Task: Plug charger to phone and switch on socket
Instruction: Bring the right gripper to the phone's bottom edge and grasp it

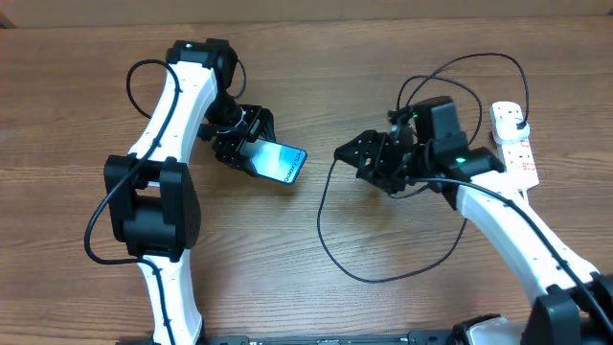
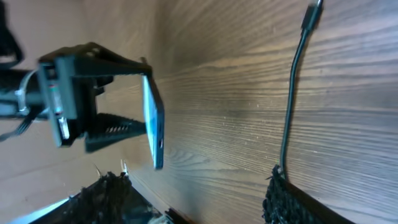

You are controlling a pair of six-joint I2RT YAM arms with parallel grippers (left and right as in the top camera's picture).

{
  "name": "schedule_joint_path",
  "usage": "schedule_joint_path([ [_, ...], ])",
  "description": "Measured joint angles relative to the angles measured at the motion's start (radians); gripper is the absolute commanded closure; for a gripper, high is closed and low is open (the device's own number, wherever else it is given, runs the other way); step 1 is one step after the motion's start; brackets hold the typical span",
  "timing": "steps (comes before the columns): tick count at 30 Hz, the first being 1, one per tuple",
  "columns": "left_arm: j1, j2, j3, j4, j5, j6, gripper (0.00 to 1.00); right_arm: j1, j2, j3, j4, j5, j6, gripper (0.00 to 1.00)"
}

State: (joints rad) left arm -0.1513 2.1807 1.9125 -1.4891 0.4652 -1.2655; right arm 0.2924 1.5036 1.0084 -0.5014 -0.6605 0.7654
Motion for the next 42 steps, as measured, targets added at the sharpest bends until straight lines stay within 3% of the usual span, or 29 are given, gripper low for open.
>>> schedule_joint_path([
  [7,-0.018,0.000,0.000,0.006,-0.003,-0.018,0.33,0.096,0.037,-0.002,0.091,0.076,0.132,0.44],
  [13,-0.019,0.000,0.000,0.009,0.002,-0.019,0.33,0.148,0.057,-0.002,0.158,0.120,0.206,0.49],
  [23,-0.019,0.000,0.000,0.009,0.060,-0.022,0.33,0.183,0.059,-0.002,0.207,0.179,0.278,0.52],
  [37,-0.042,0.000,0.000,0.009,0.126,-0.023,0.32,0.237,0.059,-0.002,0.240,0.233,0.285,0.52],
  [42,-0.066,0.000,0.000,0.009,0.127,-0.023,0.30,0.246,0.076,-0.002,0.243,0.247,0.286,0.56],
])
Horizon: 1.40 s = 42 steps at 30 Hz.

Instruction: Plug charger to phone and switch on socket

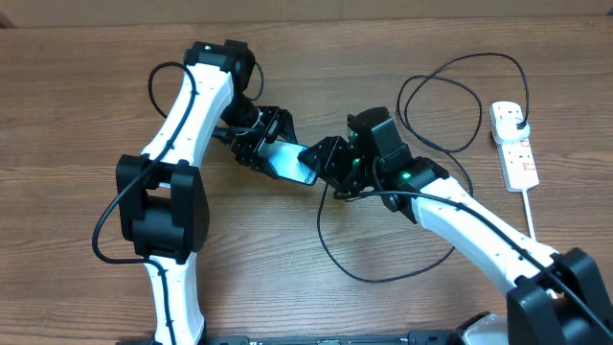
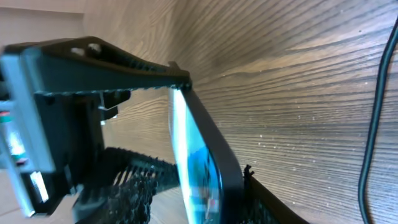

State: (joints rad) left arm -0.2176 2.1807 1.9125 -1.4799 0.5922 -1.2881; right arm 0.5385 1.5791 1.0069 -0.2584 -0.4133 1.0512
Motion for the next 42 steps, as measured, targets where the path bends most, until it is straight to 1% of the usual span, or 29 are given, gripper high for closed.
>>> schedule_joint_path([
  [3,-0.017,0.000,0.000,0.000,0.003,0.000,0.30,0.001,0.031,0.000,0.010,0.001,-0.001,0.60],
  [8,-0.039,0.000,0.000,0.000,0.003,0.000,0.30,0.012,0.075,0.000,0.030,-0.002,-0.002,0.62],
  [17,-0.045,0.000,0.000,0.000,0.007,0.000,0.28,0.029,0.076,0.000,0.061,-0.001,-0.009,0.74],
  [22,-0.044,0.000,0.000,0.000,0.011,0.000,0.28,0.029,0.076,0.000,0.063,0.000,-0.008,0.76],
  [26,-0.043,0.000,0.000,0.000,0.018,0.000,0.28,0.029,0.076,0.000,0.064,0.002,-0.003,0.84],
  [31,-0.043,0.000,0.000,0.003,0.018,0.000,0.28,0.029,0.076,0.000,0.076,0.002,0.000,0.89],
  [37,-0.043,0.000,0.000,0.004,0.018,0.000,0.28,0.028,0.076,0.000,0.082,0.000,0.003,0.92],
  [39,-0.043,0.000,0.000,0.004,0.018,0.000,0.27,0.029,0.076,0.000,0.083,0.000,0.005,0.94],
  [41,-0.043,0.000,0.000,0.004,0.018,0.000,0.24,0.028,0.076,0.000,0.085,0.000,0.014,0.96],
  [42,-0.042,0.000,0.000,0.006,0.019,0.000,0.18,0.027,0.076,0.000,0.086,-0.001,0.021,0.96],
])
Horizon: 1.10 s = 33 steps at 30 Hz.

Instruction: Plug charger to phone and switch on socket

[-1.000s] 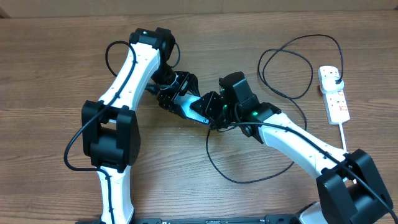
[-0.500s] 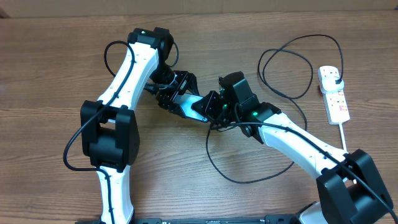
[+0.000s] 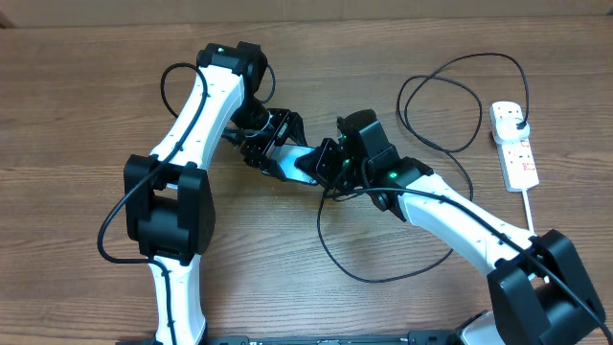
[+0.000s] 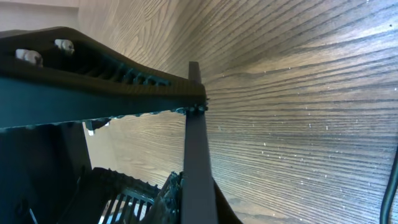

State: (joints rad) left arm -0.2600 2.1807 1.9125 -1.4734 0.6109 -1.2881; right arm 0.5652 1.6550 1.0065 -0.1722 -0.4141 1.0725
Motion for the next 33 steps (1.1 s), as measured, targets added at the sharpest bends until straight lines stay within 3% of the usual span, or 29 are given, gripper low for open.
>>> schedule_joint_path([
  [4,-0.001,0.000,0.000,-0.004,0.026,-0.002,0.00,0.000,0.002,0.000,0.010,0.002,-0.004,0.96],
  [11,-0.002,0.000,0.002,-0.006,0.071,-0.007,0.00,-0.008,0.003,-0.001,0.018,-0.012,-0.012,0.96],
  [15,-0.002,0.000,0.002,0.006,0.077,0.056,0.00,-0.045,0.003,-0.001,0.015,-0.043,-0.015,0.96],
  [20,0.000,0.000,0.003,0.137,0.119,0.259,0.07,-0.120,0.003,-0.001,-0.035,-0.069,-0.029,0.96],
  [27,0.024,0.000,0.006,0.349,0.267,0.566,0.08,-0.200,-0.044,-0.009,-0.077,-0.070,-0.056,0.96],
  [33,0.051,-0.004,0.006,0.482,0.386,0.724,0.09,-0.268,-0.166,-0.010,-0.073,-0.053,-0.082,0.96],
])
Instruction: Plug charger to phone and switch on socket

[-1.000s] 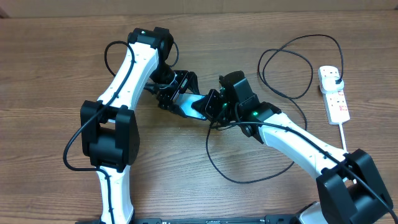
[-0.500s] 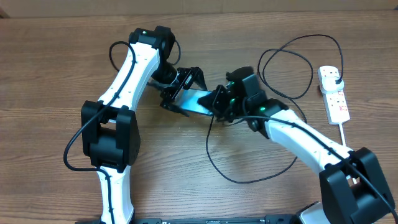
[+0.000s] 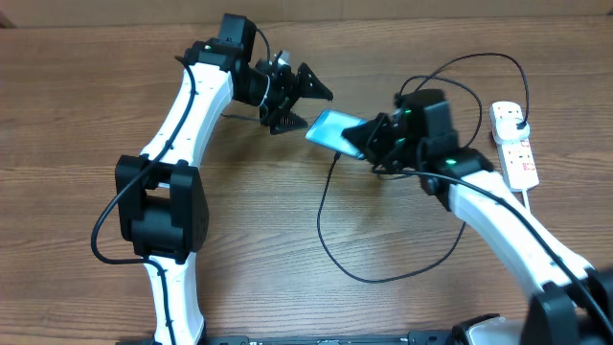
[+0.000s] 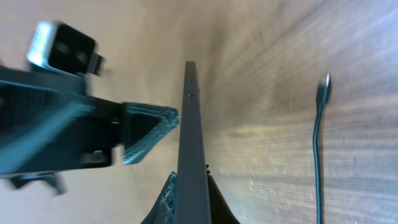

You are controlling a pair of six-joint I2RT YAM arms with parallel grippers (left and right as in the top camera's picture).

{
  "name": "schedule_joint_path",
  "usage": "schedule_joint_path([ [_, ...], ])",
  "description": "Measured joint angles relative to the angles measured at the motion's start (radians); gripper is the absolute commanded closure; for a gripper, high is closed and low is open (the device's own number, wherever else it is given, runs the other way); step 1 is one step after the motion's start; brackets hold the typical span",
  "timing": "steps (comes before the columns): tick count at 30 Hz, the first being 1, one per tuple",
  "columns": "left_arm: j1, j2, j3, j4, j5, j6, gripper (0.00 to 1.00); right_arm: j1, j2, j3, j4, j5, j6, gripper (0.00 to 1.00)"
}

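Note:
The phone (image 3: 333, 130), dark with a lit screen, is held off the table with my right gripper (image 3: 369, 140) shut on its right end. In the right wrist view the phone (image 4: 190, 130) is seen edge-on, rising from between my fingers (image 4: 166, 200). My left gripper (image 3: 316, 108) stands open just left of the phone and apart from it; one of its fingers (image 4: 146, 126) shows blurred beside the phone. The black charger cable (image 3: 323, 230) loops over the table, and its plug tip (image 4: 324, 81) lies free on the wood. The white socket strip (image 3: 512, 144) lies at the far right.
The cable's upper loop (image 3: 460, 77) runs from the strip behind my right arm. My left arm (image 3: 196, 105) reaches in from the left side. Bare wooden table (image 3: 86, 125) lies around both arms.
My left gripper has let go of the phone and now stands open, up and back from it. My right gripper has moved right with the phone in it.
At first my left gripper held the phone at centre left while my right gripper was apart on the right. Then the right gripper was at the phone's free end, then on it together with the left. Now only the right holds it.

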State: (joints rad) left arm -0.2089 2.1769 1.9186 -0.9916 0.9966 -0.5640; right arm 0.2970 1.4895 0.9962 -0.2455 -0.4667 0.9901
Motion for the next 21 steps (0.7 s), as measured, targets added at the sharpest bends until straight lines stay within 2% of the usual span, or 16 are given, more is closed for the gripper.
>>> schedule_joint_path([
  [5,0.004,-0.047,0.000,0.093,0.033,0.045,0.09,-0.051,-0.091,0.000,0.079,0.054,0.005,0.96],
  [9,0.004,-0.108,0.001,0.189,0.049,0.018,0.11,-0.061,-0.138,0.000,0.201,0.133,0.088,0.96],
  [16,0.004,-0.135,0.006,0.357,0.059,-0.196,0.12,-0.005,-0.145,0.000,0.269,0.327,0.336,0.96],
  [17,0.004,-0.135,0.006,0.386,0.058,-0.237,0.13,0.010,-0.145,0.000,0.280,0.357,0.369,0.96],
  [18,0.004,-0.135,0.006,0.417,0.059,-0.274,0.20,0.023,-0.145,0.000,0.290,0.388,0.395,0.96],
  [21,0.001,-0.135,0.006,0.489,0.058,-0.389,0.27,0.067,-0.139,-0.003,0.358,0.469,0.457,0.96],
])
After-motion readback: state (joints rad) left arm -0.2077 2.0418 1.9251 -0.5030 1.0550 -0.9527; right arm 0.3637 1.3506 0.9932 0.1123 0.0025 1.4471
